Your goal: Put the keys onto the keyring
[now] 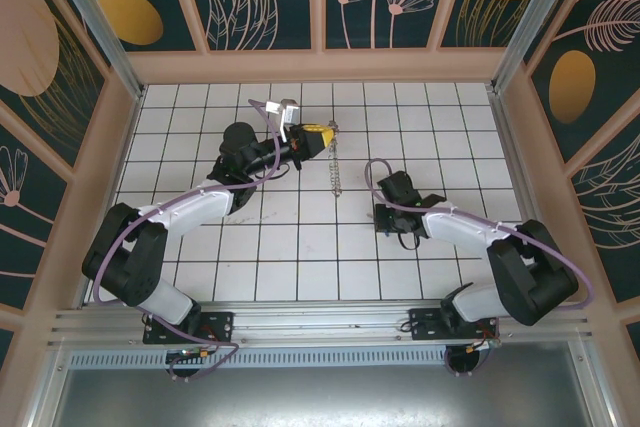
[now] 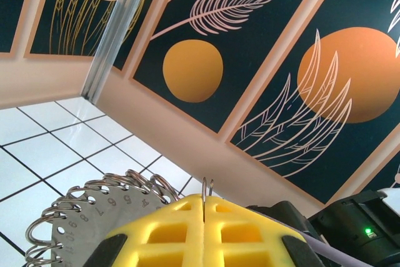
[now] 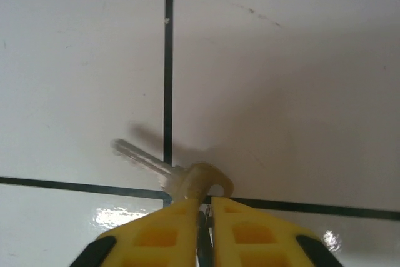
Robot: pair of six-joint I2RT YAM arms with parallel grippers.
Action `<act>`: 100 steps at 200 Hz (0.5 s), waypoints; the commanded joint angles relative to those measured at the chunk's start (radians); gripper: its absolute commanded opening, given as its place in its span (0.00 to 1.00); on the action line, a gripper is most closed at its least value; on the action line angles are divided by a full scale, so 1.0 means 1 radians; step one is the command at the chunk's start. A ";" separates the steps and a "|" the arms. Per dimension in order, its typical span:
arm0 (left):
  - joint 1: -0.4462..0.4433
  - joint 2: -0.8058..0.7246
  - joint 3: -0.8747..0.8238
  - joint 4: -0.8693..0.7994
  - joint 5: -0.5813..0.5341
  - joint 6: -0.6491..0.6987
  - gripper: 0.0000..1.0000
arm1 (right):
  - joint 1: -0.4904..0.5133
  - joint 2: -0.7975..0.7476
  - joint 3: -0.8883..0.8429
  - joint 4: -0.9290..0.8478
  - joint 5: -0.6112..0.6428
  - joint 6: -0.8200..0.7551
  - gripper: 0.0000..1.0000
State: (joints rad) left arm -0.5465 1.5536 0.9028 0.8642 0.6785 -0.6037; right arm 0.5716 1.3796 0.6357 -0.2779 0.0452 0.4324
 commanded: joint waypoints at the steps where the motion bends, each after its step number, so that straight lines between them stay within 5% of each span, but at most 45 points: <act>1: -0.006 -0.010 0.004 0.060 0.000 -0.006 0.00 | 0.010 -0.007 0.039 -0.021 0.009 0.014 0.24; 36: -0.005 -0.010 0.003 0.062 -0.002 -0.004 0.00 | 0.005 -0.045 0.059 -0.039 0.002 0.057 0.29; 100: -0.005 -0.011 -0.001 0.064 -0.002 -0.001 0.00 | 0.015 -0.060 0.046 -0.097 -0.021 0.174 0.23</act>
State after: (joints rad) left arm -0.5465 1.5536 0.9028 0.8642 0.6781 -0.6037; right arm 0.5758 1.3533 0.6785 -0.3161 0.0406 0.5346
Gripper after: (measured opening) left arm 0.045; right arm 0.231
